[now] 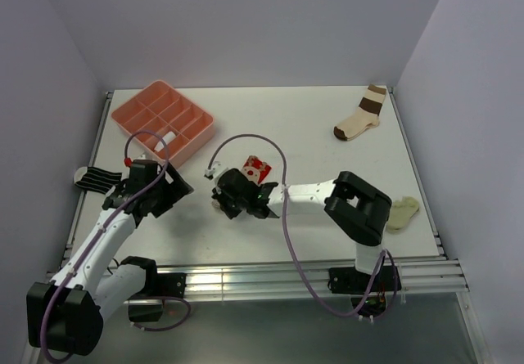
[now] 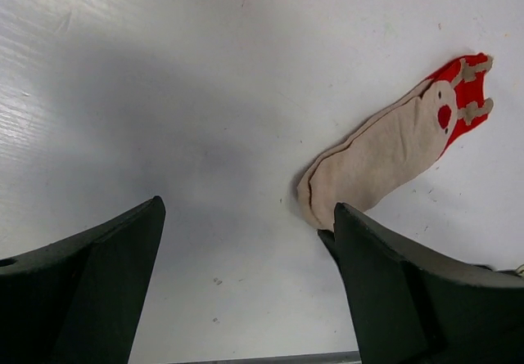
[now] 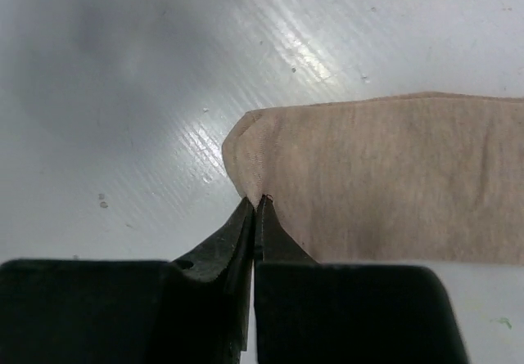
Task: Roll the socks
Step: Roll the sock at the center of the board.
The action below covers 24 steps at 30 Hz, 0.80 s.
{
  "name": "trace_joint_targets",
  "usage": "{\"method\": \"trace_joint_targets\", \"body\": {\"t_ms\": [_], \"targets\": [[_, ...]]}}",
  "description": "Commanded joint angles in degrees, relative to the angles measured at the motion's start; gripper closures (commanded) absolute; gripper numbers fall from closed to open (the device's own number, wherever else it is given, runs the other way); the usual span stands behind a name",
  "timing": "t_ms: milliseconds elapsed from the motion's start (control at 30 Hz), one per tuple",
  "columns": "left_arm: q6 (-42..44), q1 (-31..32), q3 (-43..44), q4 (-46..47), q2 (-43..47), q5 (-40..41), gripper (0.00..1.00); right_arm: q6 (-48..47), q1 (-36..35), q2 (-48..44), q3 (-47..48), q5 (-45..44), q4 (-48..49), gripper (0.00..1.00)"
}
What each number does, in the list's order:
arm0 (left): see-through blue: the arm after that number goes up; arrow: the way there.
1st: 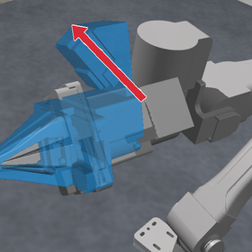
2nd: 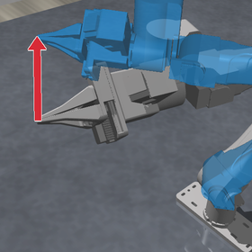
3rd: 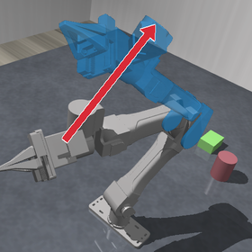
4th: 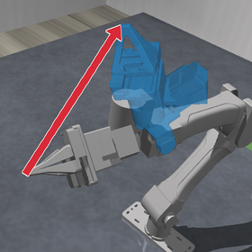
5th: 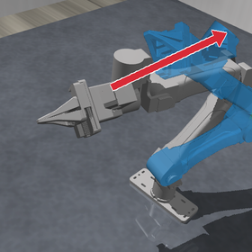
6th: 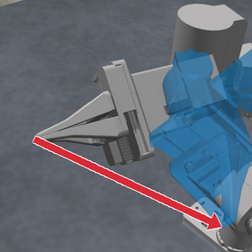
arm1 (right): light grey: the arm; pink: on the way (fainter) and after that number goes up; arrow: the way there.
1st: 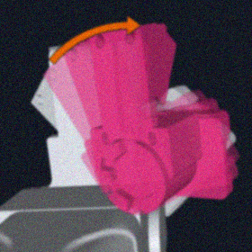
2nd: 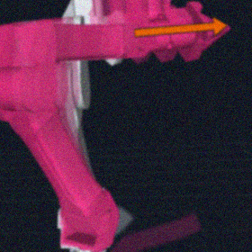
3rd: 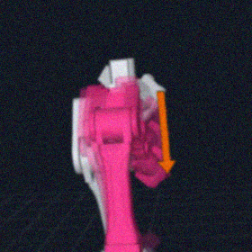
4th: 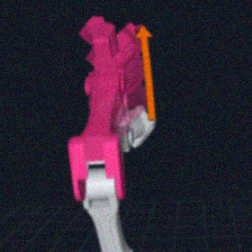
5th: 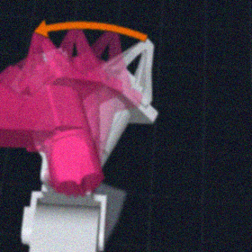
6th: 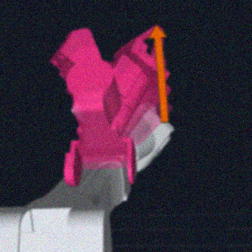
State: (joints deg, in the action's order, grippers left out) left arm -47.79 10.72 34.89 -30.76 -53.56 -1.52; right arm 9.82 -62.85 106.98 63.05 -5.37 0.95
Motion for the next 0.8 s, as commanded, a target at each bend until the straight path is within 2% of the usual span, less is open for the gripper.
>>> {"method": "trace_joint_targets", "body": {"t_ms": [0,167,300,400,533,767], "targets": [[-2.1,0.3,-1.3,3.4,-0.6,-2.9,0.11,6.6,4.3,-4.0,-2.0,12.6,4.5,1.00],[-4.3,1.4,-3.9,7.3,-2.5,-5.3,0.15,13.5,10.3,-3.0,-4.5,25.0,9.4,1.00],[-5.6,4.3,-4.2,9.2,-5.2,-4.4,0.18,18.8,15.2,-0.3,-7.1,36.3,16.5,1.00],[-6.5,7.0,-3.8,10.4,-7.8,-3.1,0.19,22.9,17.8,1.9,-8.9,41.5,21.4,1.00],[-6.9,9.3,-3.7,12.7,-10.8,-2.6,0.23,29.4,20.8,4.9,-10.3,47.6,27.7,1.00],[-7.2,12.7,-3.1,15.9,-17.2,-2.4,0.28,36.7,24.4,10.7,-12.0,51.8,34.4,1.00]]}}
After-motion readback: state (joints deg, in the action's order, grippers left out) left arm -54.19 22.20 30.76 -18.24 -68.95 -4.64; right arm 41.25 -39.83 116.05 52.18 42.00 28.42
